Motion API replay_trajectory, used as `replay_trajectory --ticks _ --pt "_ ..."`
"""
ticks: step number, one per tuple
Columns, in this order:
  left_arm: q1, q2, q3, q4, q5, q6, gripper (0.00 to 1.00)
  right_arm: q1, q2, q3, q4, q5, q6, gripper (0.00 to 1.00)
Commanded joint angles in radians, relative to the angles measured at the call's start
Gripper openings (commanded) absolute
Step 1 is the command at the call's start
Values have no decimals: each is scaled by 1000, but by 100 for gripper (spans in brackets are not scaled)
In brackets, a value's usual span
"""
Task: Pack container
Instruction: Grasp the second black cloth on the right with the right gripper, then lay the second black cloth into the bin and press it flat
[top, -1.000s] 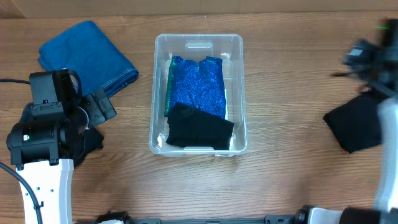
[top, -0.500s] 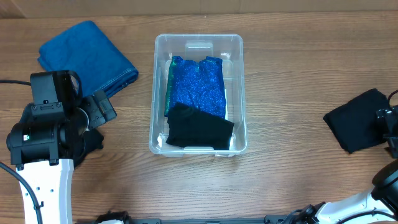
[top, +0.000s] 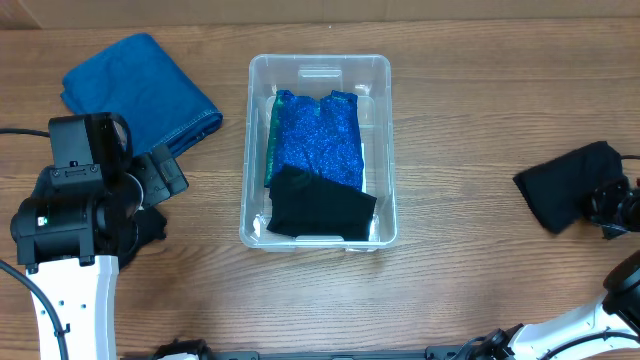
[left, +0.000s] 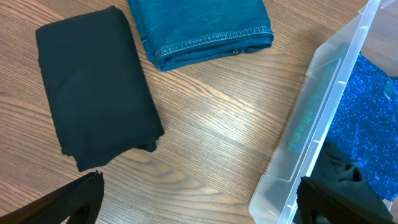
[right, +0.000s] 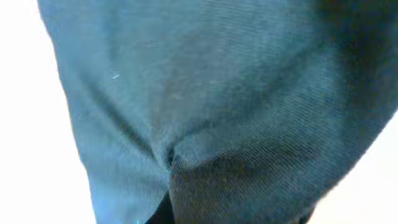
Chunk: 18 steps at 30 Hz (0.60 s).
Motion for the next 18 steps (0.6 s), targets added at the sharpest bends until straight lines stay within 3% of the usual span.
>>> replay_trajectory --ticks 1,4,7,8,9,13,18 --pt "5 1 20 0 16 -17 100 36 -80 58 -18 -235 -58 4" --pt "5 1 20 0 16 -18 100 163 -209 182 -98 -276 -135 4" --pt "5 2 20 -1 16 -18 100 403 -340 317 -203 -225 -278 4" --pt "5 2 20 -1 16 -18 100 624 -401 386 -274 -94 -397 4" --pt "5 2 20 -2 16 -18 100 747 -421 404 -298 -16 -457 4" --pt "5 2 20 -3 16 -18 100 1110 -427 407 -341 162 -615 4" --pt "5 2 20 -3 16 -18 100 1411 -383 395 -372 247 -657 4"
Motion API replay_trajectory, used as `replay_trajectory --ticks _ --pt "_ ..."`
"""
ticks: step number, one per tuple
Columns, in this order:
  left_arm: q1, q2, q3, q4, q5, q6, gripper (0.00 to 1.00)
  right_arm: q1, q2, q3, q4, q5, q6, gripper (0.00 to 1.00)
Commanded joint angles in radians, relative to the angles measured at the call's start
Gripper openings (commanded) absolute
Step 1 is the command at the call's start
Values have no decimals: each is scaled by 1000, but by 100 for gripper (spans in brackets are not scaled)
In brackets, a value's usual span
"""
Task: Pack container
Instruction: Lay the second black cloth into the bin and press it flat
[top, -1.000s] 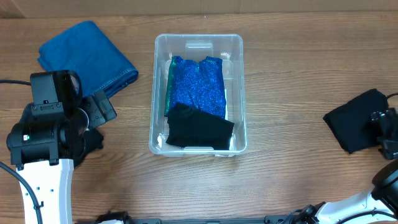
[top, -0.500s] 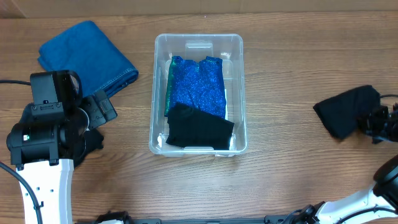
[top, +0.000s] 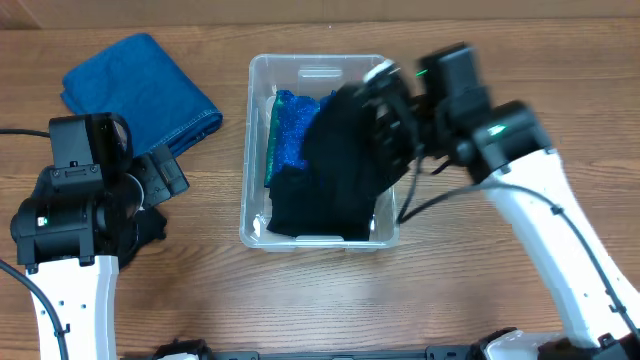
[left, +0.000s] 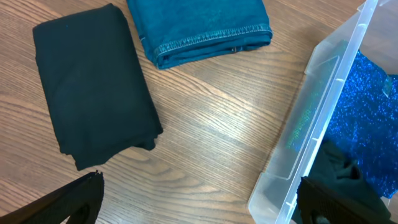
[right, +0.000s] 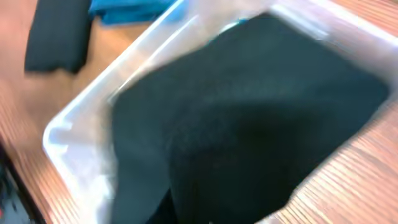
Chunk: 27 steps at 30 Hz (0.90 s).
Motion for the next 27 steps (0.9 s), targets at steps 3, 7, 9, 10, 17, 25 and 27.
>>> replay_trajectory --ticks 3,7,9,10,17,25,27 --pt "5 2 20 1 9 -18 100 191 52 -10 -65 105 -103 4" --pt "5 2 20 1 9 -17 100 249 105 -47 -127 93 -164 4" --pt "5 2 20 1 9 -18 100 263 146 -68 -123 85 -181 4" --pt "5 2 20 1 9 -17 100 267 158 -69 -124 82 -181 4" --pt "5 2 18 3 9 -17 100 314 189 -70 -215 -8 -312 4" --pt "5 2 18 7 9 -17 100 224 193 -79 20 564 68 100" --pt "5 2 18 2 9 -17 100 150 193 -79 65 623 143 100"
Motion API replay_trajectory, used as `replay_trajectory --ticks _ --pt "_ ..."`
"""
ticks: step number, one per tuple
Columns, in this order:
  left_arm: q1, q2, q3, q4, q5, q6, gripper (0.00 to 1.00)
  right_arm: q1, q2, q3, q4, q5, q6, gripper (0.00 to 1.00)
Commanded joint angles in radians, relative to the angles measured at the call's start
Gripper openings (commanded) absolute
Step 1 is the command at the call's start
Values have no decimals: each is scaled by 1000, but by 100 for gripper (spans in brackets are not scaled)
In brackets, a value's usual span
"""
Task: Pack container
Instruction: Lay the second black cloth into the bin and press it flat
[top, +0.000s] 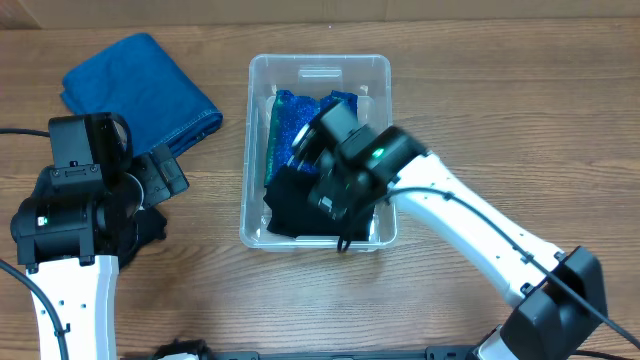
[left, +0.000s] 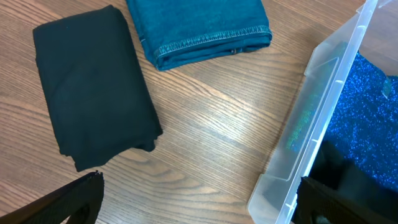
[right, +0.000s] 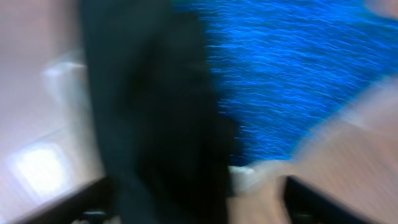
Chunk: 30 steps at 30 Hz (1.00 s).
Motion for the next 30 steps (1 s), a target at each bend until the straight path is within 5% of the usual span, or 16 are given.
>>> replay_trajectory --ticks 1,12,15,16,17,18,30 --pt "5 2 18 -5 9 -17 100 -111 -4 -1 27 230 212 100" --pt "5 2 18 -12 7 -12 100 -156 -134 12 25 326 318 100" --pt "5 1 18 -18 -42 -3 100 -144 -209 12 13 50 234 98" --pt "5 1 18 -19 -48 -3 100 -137 -222 12 11 -87 160 72" --pt "5 1 18 -18 -48 -3 100 -128 -229 12 9 -180 120 15" --pt "5 1 18 -18 -43 -3 100 -113 -229 12 8 -216 135 4" --pt "5 2 18 -18 -29 -6 100 7 158 -19 51 -262 201 4"
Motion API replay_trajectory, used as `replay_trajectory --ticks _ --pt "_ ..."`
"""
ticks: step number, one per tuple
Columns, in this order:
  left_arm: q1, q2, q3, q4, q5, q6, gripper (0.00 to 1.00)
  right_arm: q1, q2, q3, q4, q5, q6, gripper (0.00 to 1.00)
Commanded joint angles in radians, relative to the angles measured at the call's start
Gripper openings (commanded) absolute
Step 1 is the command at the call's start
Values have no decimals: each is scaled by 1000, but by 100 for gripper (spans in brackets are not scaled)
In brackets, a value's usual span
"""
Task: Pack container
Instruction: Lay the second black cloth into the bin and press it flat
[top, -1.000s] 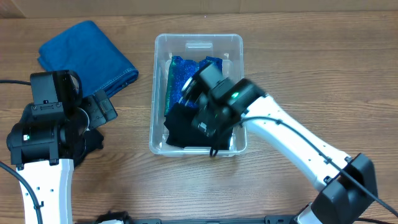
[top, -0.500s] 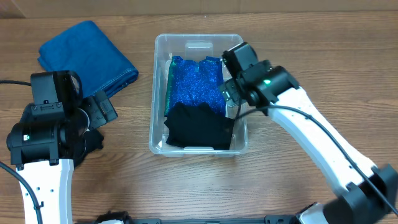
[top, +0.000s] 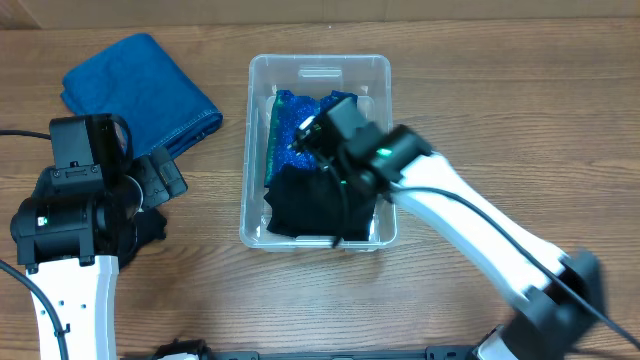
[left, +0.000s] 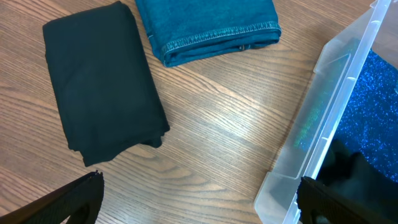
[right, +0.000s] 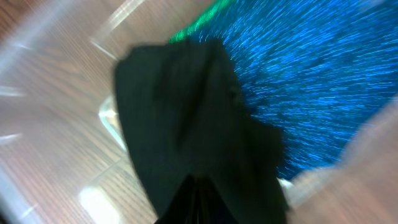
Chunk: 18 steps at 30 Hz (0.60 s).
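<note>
The clear plastic container (top: 318, 66) stands mid-table. A sparkly blue cloth (top: 300, 130) lies in it, with black cloth (top: 300, 210) bunched at its near end. My right gripper (right: 199, 202) is over that black cloth (right: 180, 106). Its fingers are shut together and their tips merge with the dark fabric in a blurred view, so whether it is pinching the cloth cannot be told. My left gripper (left: 199, 199) is open above bare wood, between a folded black cloth (left: 102, 81) and the container wall (left: 323, 124).
Folded blue denim (top: 140, 85) lies at the far left of the table, just beyond the folded black cloth, which my left arm mostly hides in the overhead view. Bare wood stretches to the right of the container.
My right gripper was open low over the blue cloth and is now shut and higher over the black cloth. The right forearm has shifted up-right. The left wrist view has shifted slightly.
My right gripper first held a black cloth at the table's right edge. Then it held that cloth over the container. A second ago it stood open inside the container with the cloth left at the near end. Now it is shut above it. My left gripper stayed open.
</note>
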Motion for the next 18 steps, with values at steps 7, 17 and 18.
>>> replay_trajectory --ticks 7,17,18 --pt "5 2 18 1 -6 -6 100 3 384 -14 7 -120 16 6" --pt "5 1 18 -4 -6 -6 100 -2 106 190 -113 187 54 24" --pt "5 1 18 -4 -7 -6 100 -8 53 211 -111 219 73 28"
